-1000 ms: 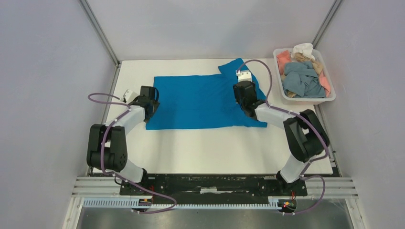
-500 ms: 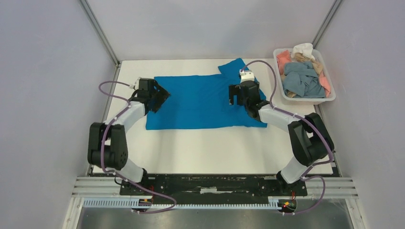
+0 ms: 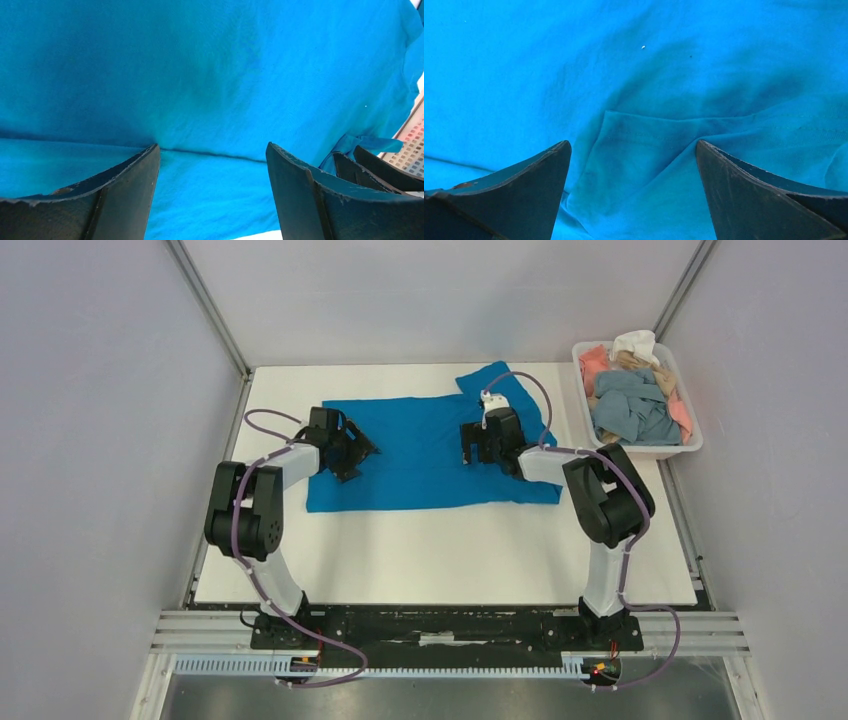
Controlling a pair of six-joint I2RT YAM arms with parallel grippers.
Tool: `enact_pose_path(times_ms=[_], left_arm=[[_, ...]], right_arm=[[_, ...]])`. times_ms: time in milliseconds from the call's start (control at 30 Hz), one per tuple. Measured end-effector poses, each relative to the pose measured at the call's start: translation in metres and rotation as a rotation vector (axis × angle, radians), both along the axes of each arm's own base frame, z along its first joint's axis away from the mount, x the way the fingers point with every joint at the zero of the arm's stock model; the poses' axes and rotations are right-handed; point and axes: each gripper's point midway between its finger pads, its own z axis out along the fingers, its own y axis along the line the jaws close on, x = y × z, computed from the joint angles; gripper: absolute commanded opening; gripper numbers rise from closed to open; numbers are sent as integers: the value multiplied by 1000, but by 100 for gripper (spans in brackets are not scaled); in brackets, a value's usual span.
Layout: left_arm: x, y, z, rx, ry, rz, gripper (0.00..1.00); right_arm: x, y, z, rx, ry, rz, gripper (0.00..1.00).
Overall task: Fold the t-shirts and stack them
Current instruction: Fold the flattened tshirt in 1/3 of the way
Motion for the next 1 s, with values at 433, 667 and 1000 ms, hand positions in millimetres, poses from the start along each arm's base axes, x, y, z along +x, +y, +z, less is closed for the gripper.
enact_pose_path(times_ms=[433,667,1000], left_arm=[[-60,-15,-2,28,-16,-64,85],[-131,-34,-4,55,-52,-123,85],[-193,-36,-3,3,-86,-130,86]], right_arm=[[-105,-33,0,180,-19,-67,98],[-167,-56,2,242,-16,-124,98],[-205,-61,3,279,-45,-108,98]])
